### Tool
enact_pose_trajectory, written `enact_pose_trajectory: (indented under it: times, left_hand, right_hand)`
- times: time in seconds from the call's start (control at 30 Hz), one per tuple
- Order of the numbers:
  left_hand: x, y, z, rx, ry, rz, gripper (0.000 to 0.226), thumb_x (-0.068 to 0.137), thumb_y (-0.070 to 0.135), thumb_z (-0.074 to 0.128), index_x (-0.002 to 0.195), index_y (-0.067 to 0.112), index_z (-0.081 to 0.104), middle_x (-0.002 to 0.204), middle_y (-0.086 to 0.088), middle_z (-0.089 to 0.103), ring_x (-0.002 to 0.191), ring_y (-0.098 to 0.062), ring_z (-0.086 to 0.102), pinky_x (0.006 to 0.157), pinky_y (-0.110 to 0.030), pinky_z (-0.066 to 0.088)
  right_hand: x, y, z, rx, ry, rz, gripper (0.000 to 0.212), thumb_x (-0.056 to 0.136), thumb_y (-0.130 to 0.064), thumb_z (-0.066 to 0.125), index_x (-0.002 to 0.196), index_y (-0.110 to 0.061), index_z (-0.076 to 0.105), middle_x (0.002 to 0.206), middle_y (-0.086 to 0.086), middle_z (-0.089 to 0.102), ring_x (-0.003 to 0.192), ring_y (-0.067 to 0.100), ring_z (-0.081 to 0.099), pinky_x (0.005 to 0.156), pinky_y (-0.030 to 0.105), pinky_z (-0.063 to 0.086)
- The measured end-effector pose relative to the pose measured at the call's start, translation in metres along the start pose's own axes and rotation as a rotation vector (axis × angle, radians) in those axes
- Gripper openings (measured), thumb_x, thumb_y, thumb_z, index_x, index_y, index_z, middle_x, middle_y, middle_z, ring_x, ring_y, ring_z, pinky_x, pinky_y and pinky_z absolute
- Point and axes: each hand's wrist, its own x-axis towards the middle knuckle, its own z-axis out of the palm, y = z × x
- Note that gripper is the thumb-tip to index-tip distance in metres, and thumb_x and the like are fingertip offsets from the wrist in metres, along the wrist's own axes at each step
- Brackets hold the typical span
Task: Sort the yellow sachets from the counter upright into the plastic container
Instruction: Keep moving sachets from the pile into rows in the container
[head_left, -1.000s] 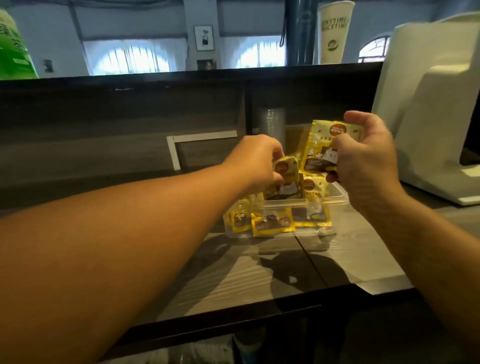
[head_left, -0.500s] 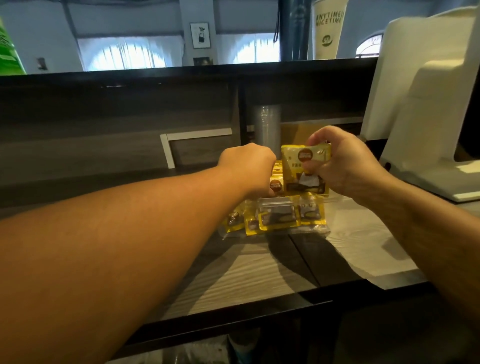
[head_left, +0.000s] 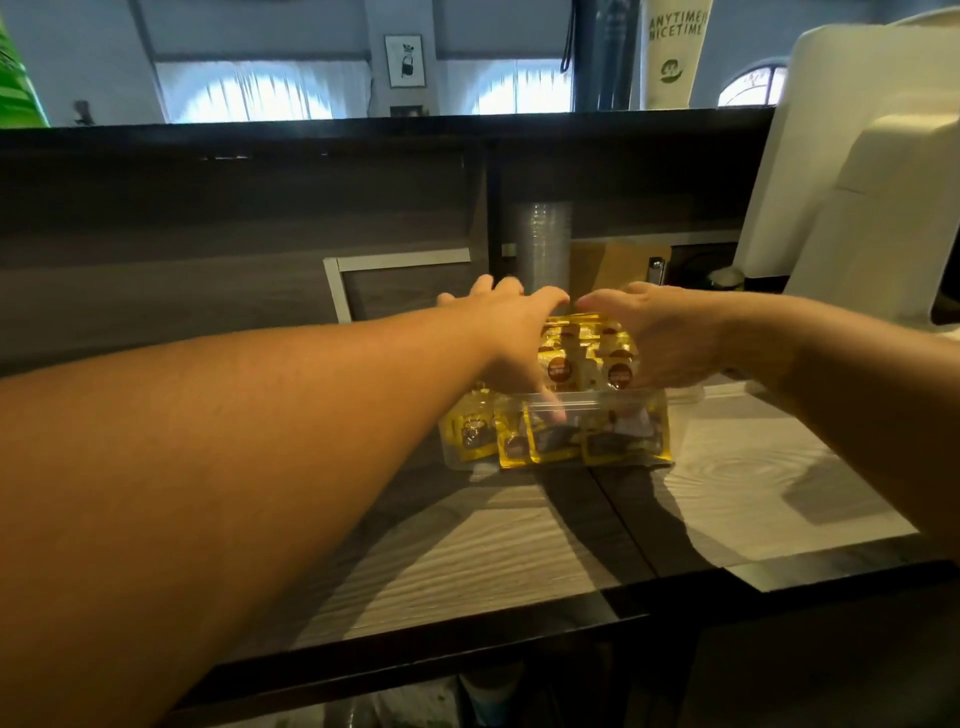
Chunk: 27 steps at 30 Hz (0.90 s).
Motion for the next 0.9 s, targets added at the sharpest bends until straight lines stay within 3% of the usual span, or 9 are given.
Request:
enact_pose_trajectory:
  times: [0.1, 0.17, 0.23, 0.37, 0.5, 0.57, 0.73, 0.9]
  left_hand:
    - [0.002, -0.005, -0.001, -0.021, -0.212, -0.023, 0.140, 0.056, 0.063, 0.084, 0.156, 0.037, -0.011, 0.166, -0.010, 0.007, 0.150, -0.042, 0.001, 0.118, -0.061, 0.012]
    - [0.003, -0.005, 0.001, 0.023, -0.253, -0.029, 0.144, 0.055, 0.061, 0.086, 0.154, 0.038, -0.016, 0.164, -0.012, 0.011, 0.148, -0.044, 0.010, 0.116, -0.060, 0.020]
    - [0.004, -0.005, 0.003, 0.092, -0.224, -0.024, 0.147, 0.051, 0.066, 0.085, 0.153, 0.040, -0.018, 0.157, -0.012, 0.024, 0.140, -0.042, 0.029, 0.109, -0.059, 0.032]
    - [0.006, -0.007, 0.007, 0.123, -0.138, 0.034, 0.144, 0.053, 0.070, 0.083, 0.155, 0.038, -0.014, 0.147, -0.012, 0.038, 0.129, -0.036, 0.043, 0.103, -0.055, 0.039]
    - [0.006, -0.013, 0.011, 0.094, -0.049, 0.116, 0.133, 0.058, 0.067, 0.083, 0.156, 0.034, 0.001, 0.129, -0.003, 0.054, 0.102, -0.021, 0.051, 0.088, -0.042, 0.052]
    - [0.006, -0.016, 0.012, 0.084, -0.026, 0.129, 0.128, 0.057, 0.067, 0.083, 0.156, 0.034, 0.009, 0.125, 0.001, 0.057, 0.101, -0.019, 0.054, 0.083, -0.039, 0.055]
    - [0.004, -0.017, 0.013, 0.047, -0.035, 0.113, 0.131, 0.058, 0.064, 0.085, 0.157, 0.035, 0.005, 0.132, -0.001, 0.054, 0.111, -0.023, 0.054, 0.087, -0.040, 0.054]
    - [-0.003, -0.022, 0.010, 0.001, -0.064, 0.094, 0.133, 0.059, 0.063, 0.084, 0.158, 0.032, 0.001, 0.142, -0.003, 0.049, 0.123, -0.027, 0.050, 0.092, -0.038, 0.049]
  right_hand:
    - [0.012, -0.004, 0.001, -0.112, -0.174, -0.007, 0.122, 0.075, -0.030, 0.082, 0.153, -0.034, -0.012, 0.163, 0.006, 0.003, 0.148, 0.037, 0.006, 0.117, 0.058, 0.018]
    - [0.016, -0.007, 0.006, -0.153, -0.196, -0.014, 0.119, 0.080, -0.027, 0.078, 0.153, -0.029, -0.016, 0.162, 0.011, 0.004, 0.146, 0.038, 0.010, 0.117, 0.056, 0.019]
    - [0.019, -0.009, 0.010, -0.133, -0.149, -0.050, 0.107, 0.088, -0.030, 0.071, 0.153, -0.026, -0.013, 0.154, 0.016, 0.019, 0.135, 0.038, 0.029, 0.112, 0.054, 0.031]
    - [0.014, -0.009, 0.011, -0.201, -0.071, -0.070, 0.115, 0.074, -0.043, 0.081, 0.153, -0.028, -0.003, 0.138, 0.008, 0.038, 0.120, 0.028, 0.045, 0.104, 0.044, 0.043]
    - [0.014, -0.008, 0.015, -0.233, 0.105, -0.131, 0.085, 0.085, -0.035, 0.072, 0.148, -0.021, 0.017, 0.127, 0.010, 0.052, 0.104, 0.025, 0.058, 0.090, 0.039, 0.053]
    - [0.015, -0.006, 0.018, -0.214, 0.131, -0.141, 0.075, 0.088, -0.031, 0.069, 0.145, -0.020, 0.022, 0.125, 0.011, 0.054, 0.097, 0.023, 0.058, 0.085, 0.035, 0.054]
    - [0.018, -0.005, 0.019, -0.038, 0.029, -0.104, 0.099, 0.075, -0.036, 0.081, 0.148, -0.029, 0.014, 0.139, 0.011, 0.041, 0.121, 0.030, 0.047, 0.103, 0.045, 0.045]
    - [0.022, -0.013, 0.018, 0.057, 0.004, -0.104, 0.102, 0.075, -0.034, 0.082, 0.150, -0.031, 0.013, 0.141, 0.008, 0.037, 0.124, 0.028, 0.043, 0.106, 0.046, 0.043]
